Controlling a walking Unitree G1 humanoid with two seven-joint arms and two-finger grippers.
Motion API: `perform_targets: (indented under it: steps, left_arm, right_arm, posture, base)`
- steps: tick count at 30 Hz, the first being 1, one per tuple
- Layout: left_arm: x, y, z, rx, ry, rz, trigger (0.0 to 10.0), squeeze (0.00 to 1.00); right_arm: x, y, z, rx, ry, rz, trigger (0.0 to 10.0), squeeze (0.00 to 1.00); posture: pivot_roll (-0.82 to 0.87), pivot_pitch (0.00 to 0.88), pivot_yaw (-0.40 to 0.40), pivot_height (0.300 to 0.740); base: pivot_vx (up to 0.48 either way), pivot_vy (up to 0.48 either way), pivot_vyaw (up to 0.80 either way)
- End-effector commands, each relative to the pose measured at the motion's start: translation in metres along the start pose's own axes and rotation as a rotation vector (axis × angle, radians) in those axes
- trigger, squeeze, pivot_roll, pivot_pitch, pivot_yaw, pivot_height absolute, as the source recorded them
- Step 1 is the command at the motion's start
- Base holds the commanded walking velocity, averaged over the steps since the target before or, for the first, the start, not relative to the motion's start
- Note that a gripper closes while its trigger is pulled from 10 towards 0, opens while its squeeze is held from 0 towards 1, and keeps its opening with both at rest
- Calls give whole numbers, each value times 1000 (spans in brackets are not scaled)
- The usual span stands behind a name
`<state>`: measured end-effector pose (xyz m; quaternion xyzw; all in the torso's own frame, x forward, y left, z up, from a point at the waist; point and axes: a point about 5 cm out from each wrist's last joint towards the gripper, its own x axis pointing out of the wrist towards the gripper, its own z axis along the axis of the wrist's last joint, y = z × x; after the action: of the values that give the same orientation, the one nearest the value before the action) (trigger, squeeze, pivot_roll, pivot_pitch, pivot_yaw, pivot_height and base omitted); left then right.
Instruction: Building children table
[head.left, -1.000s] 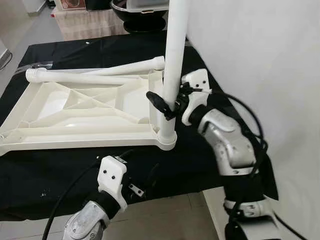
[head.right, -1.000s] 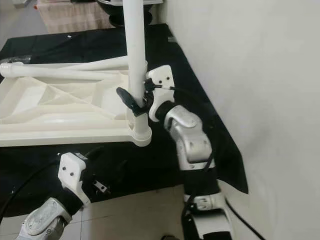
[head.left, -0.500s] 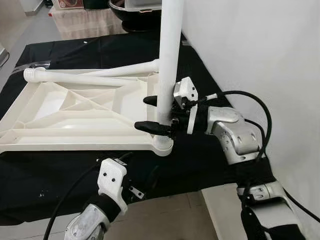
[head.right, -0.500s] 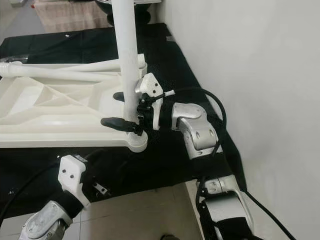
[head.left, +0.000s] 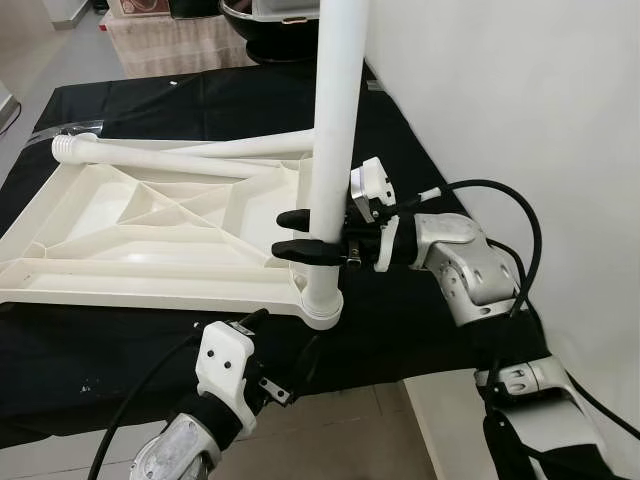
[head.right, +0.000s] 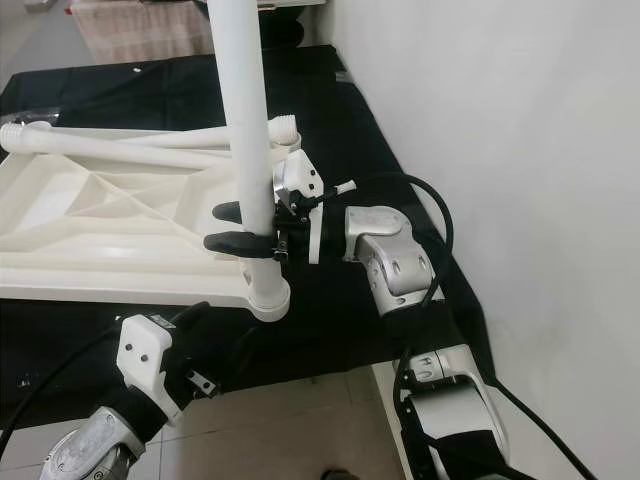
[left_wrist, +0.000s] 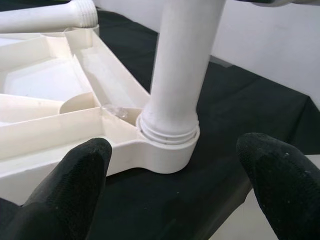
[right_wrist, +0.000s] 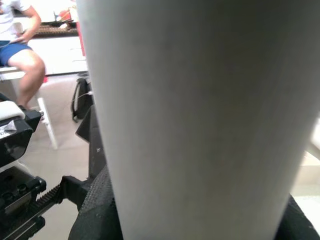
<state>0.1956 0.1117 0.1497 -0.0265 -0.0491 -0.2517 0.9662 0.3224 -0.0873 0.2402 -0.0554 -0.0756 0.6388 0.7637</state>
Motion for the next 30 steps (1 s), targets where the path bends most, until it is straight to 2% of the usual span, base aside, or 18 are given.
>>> perform_targets:
  steps: [1,3,4,5,6,7,8,12,16,17,18,23,24,26,29,30]
  left_arm:
    - [-2,-1,0,2,6,-4,10000,0]
    - [-2,0,0,3,6,-4,10000,0]
    - [-3,1,1,4,6,-5,10000,0]
    - [-3,1,1,4,6,-5,10000,0]
    - [-3,3,1,7,9,-6,10000,0]
    - [-3,4,1,11,12,-9,10000,0]
    - [-3,6,2,14,14,-11,10000,0]
    - [-3,7,2,17,16,-12,10000,0]
    - [-2,7,1,20,15,-10,10000,0]
    - [-1,7,1,22,14,-8,10000,0]
    - [-1,7,1,24,12,-3,10000,0]
    - [-1,7,2,27,9,4,10000,0]
    - [-1,7,2,28,9,6,10000,0]
    - [-1,7,2,28,7,6,10000,0]
    - [0,7,2,27,7,4,10000,0]
    - [0,6,3,26,7,2,10000,0]
  right_arm:
    - [-2,6,-10,64,-7,-33,0,0]
    - [-5,11,-17,59,10,-210,0,0]
    - [-4,9,-22,60,48,-395,0,0]
    - [-4,9,-22,60,48,-395,0,0]
    - [-16,2,-24,-4,106,-771,0,0]
    - [-21,9,-25,-25,130,-964,0,0]
    - [-24,15,-25,-35,142,-1082,0,0]
    - [-16,21,-29,-6,137,-1068,0,0]
    - [-8,12,-29,9,134,-1044,0,0]
    - [-6,10,-27,4,135,-1037,2392,0]
    - [-3,9,-24,-6,133,-1028,10000,0]
    - [6,9,-19,-4,116,-957,10000,0]
    - [8,7,-15,16,75,-915,10000,1000]
    - [7,-4,-2,47,-19,-772,10000,1000]
    - [2,-12,5,28,-48,-727,10000,1000]
    - [0,-16,9,10,-51,-638,10000,1000]
  posture:
    - [12,174,-24,740]
    - [11,176,-22,740]
    - [14,177,-16,740]
    - [14,177,-16,740]
    - [13,185,-2,740]
    - [19,183,2,740]
    - [22,186,6,740]
    - [15,175,8,740]
    - [26,174,-2,740]
    - [26,176,-4,740]
    - [27,176,-5,740]
    - [32,175,-10,740]
    - [35,176,-8,740]
    - [36,177,-9,740]
    - [35,179,-12,740]
    - [37,183,-16,740]
  base:
    - [0,0,0]
    - [0,0,0]
    - [0,0,0]
    - [0,0,0]
    - [0,0,0]
    - [0,0,0]
    - [0,0,0]
    - [0,0,0]
    - [0,0,0]
    - [0,0,0]
    - [0,0,0]
    - [0,0,0]
    - [0,0,0]
    - [0,0,0]
    - [0,0,0]
    - [0,0,0]
